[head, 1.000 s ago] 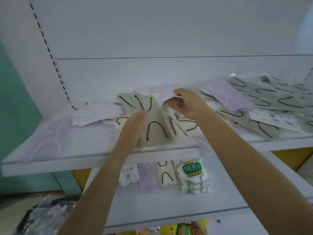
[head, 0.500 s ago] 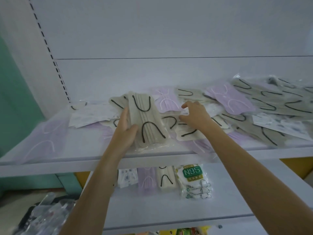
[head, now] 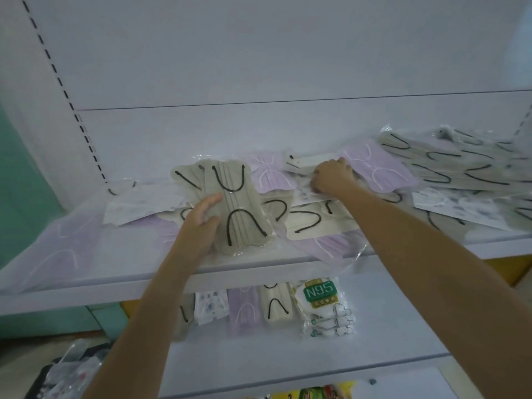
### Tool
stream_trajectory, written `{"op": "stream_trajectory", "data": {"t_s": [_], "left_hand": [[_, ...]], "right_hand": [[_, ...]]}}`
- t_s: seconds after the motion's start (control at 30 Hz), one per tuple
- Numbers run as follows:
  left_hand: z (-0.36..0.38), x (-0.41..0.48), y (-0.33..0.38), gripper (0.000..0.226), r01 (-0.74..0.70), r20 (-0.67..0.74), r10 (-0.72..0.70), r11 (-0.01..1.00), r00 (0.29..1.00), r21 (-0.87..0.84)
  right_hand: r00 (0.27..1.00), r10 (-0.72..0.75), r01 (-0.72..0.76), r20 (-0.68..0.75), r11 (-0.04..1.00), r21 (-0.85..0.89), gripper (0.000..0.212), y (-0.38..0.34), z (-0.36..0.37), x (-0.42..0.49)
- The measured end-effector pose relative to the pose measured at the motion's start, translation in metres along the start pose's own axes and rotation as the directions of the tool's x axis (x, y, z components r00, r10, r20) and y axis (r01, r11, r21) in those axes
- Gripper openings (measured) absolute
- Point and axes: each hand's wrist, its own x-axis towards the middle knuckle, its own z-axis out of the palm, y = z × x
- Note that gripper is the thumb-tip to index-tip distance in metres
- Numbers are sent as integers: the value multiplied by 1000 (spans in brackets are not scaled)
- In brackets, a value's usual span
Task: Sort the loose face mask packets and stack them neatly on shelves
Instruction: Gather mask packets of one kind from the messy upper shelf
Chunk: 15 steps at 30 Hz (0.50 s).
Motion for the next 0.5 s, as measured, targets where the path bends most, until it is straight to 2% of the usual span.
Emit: {"op": "stream_trajectory", "data": {"t_s": [0.07,0.13,0.2,0.27,0.33,0.37,0.43,0.5], "left_hand": [[1,1,-1,49,34,-13,-34,999,999,-6],[1,3,-5,48,72,-32,-74,996,997,-52],[2,4,-6,48,101,-38,-104,992,994,-81],[2,4,-6,45,111,-41,-115,989,992,-100],[1,3,-5,41,94,-14,-97,986,995,-134],[1,2,-4,41,92,4,-93,985,996,-145],[0,2,-2,45,106,57,-96,974,994,-203],[2,0,3,50,111,91,-92,966,992,-233]], "right_hand": [[997,-23,27,-67,998,48,29,-3,-3,1],[995,-14,34,-102,980,197,22,-4,-7,-1],[986,9,54,-168,929,366,32,-5,-14,-7],[954,35,128,-298,853,507,37,-8,-23,-17],[906,54,222,-420,784,579,42,-19,-35,-33],[899,37,261,-436,755,602,43,-28,-39,-42],[934,-69,294,-350,704,646,42,-52,-43,-62],[963,-252,227,-92,583,780,33,-77,-40,-82]]}}
